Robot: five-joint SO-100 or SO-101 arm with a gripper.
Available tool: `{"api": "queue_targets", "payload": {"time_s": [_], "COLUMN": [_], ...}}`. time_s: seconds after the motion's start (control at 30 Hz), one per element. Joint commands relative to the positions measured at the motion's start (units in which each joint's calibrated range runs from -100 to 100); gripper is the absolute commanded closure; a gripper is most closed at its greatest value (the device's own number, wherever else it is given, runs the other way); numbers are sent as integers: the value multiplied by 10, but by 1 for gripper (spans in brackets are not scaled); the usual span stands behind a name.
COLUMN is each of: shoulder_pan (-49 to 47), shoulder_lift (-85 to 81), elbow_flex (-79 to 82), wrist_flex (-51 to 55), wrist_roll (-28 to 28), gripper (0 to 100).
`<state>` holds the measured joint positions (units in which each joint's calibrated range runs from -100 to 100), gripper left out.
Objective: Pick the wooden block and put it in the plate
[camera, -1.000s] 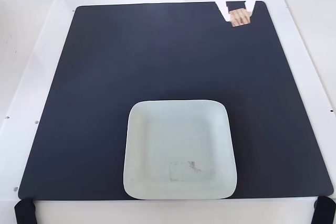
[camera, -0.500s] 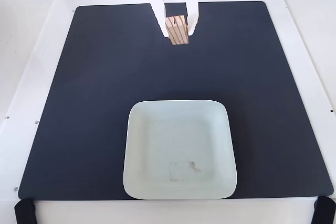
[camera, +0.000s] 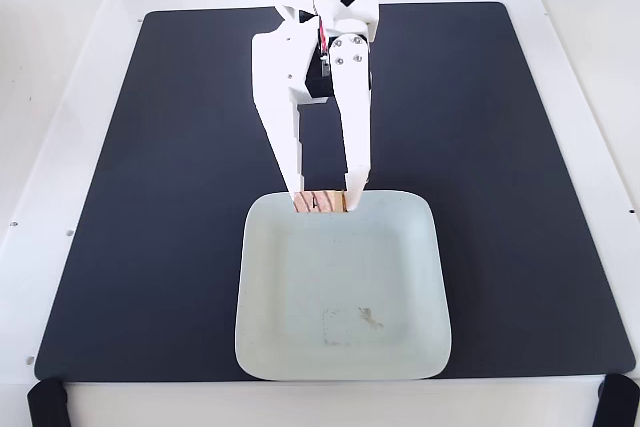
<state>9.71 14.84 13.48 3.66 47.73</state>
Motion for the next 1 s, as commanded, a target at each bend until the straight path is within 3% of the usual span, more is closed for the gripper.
{"api": "queue_targets", "payload": {"time_s": [0.0,0.33,0.4,0.5,0.57,0.97], "shoulder_pan": [1,1,1,3,9,6], "shoulder_lift": [-4,3,2,2,3,1], "elbow_flex": [-36,-36,-37,-36,-36,-37], "wrist_flex": [-3,-3,-3,-3,-8,-7], "wrist_roll": [-2,-1,-3,-15,-29,-30], "gripper": [95,92,83,59,48,52]}}
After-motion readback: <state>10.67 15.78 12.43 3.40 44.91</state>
